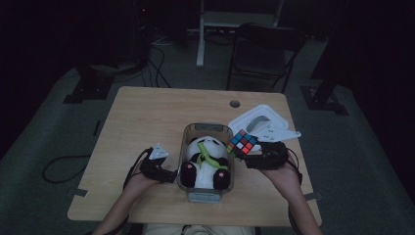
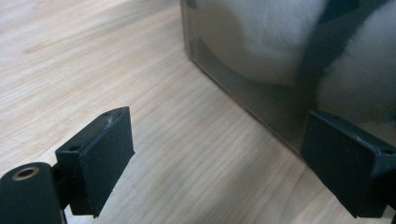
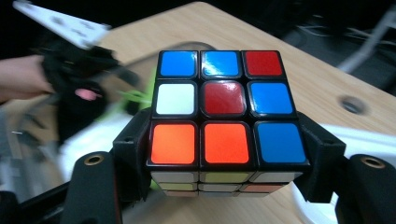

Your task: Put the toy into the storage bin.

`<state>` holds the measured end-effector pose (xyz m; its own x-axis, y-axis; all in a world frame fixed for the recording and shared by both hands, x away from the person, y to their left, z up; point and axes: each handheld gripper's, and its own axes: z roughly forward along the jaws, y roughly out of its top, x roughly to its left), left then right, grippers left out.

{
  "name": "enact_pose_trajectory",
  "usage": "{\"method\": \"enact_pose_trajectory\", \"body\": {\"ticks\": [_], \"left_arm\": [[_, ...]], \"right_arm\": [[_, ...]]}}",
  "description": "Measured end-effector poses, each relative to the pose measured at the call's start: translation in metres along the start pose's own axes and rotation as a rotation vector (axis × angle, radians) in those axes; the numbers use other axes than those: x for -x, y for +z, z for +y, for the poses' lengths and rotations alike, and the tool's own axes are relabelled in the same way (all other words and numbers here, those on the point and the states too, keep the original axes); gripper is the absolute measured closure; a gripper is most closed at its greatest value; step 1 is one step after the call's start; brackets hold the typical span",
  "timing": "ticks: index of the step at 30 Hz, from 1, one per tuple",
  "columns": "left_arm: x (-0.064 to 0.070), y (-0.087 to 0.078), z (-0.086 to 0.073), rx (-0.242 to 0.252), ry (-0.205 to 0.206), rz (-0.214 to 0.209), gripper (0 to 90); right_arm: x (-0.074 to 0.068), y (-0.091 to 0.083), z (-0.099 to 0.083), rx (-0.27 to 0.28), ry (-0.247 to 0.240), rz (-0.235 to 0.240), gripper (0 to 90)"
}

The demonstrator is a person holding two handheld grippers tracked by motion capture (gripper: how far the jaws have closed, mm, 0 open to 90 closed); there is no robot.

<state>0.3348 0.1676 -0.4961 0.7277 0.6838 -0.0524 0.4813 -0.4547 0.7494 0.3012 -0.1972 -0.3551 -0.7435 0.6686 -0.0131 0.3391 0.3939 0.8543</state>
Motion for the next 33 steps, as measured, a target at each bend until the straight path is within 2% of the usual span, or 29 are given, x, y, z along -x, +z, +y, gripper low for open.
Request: {"method": "enact_pose_trajectory", "body": {"ticks": [1, 5, 9, 11, 15, 17, 19, 20, 21, 22, 24, 27, 28, 31, 33], "left_arm": [[0.0, 0.0, 0.0, 0.004, 0.008, -0.002, 10.6], [0.001, 0.001, -0.001, 0.005, 0.026, -0.019, 10.7], [-0.001, 0.001, -0.002, 0.013, 0.028, -0.028, 10.7], [-0.002, -0.001, -0.001, 0.016, 0.014, -0.033, 10.7], [-0.007, -0.01, 0.002, 0.051, -0.019, -0.034, 10.8], [-0.008, -0.018, 0.006, 0.083, -0.016, -0.028, 10.8], [-0.008, -0.025, 0.01, 0.082, -0.004, -0.016, 10.8], [-0.008, -0.025, 0.01, 0.082, -0.004, -0.016, 10.8], [-0.006, -0.032, 0.015, 0.077, 0.003, -0.019, 10.8], [-0.005, -0.036, 0.018, 0.059, -0.008, -0.017, 10.8], [-0.004, -0.041, 0.023, 0.044, -0.008, -0.013, 10.8], [-0.003, -0.052, 0.031, 0.059, -0.021, -0.027, 11.0], [-0.001, -0.055, 0.033, 0.064, -0.017, -0.028, 11.1], [0.005, -0.064, 0.042, 0.076, 0.009, -0.046, 14.4], [0.011, -0.07, 0.048, 0.083, 0.037, -0.067, 14.4]], "right_arm": [[-0.003, 0.003, 0.003, 0.002, -0.007, 0.03, 33.8], [-0.016, 0.014, 0.013, 0.005, -0.043, 0.089, 33.8], [-0.03, 0.025, 0.018, -0.006, -0.074, 0.153, 33.8], [-0.035, 0.03, 0.019, -0.016, -0.085, 0.183, 33.8], [-0.047, 0.041, 0.021, -0.035, -0.106, 0.249, 33.8], [-0.052, 0.045, 0.02, -0.05, -0.123, 0.282, 33.8], [-0.057, 0.048, 0.019, -0.07, -0.152, 0.305, 33.7], [-0.057, 0.048, 0.019, -0.07, -0.152, 0.305, 33.7], [-0.059, 0.05, 0.018, -0.08, -0.164, 0.322, 33.8], [-0.061, 0.053, 0.015, -0.11, -0.178, 0.344, 33.8], [-0.061, 0.057, 0.01, -0.134, -0.182, 0.351, 33.7], [-0.061, 0.063, 0.004, -0.163, -0.178, 0.387, 33.7], [-0.062, 0.064, 0.002, -0.168, -0.177, 0.403, 33.7], [-0.063, 0.067, 0.0, -0.179, -0.19, 0.405, 33.6], [-0.059, 0.068, 0.001, -0.188, -0.157, 0.425, 33.5]]}}
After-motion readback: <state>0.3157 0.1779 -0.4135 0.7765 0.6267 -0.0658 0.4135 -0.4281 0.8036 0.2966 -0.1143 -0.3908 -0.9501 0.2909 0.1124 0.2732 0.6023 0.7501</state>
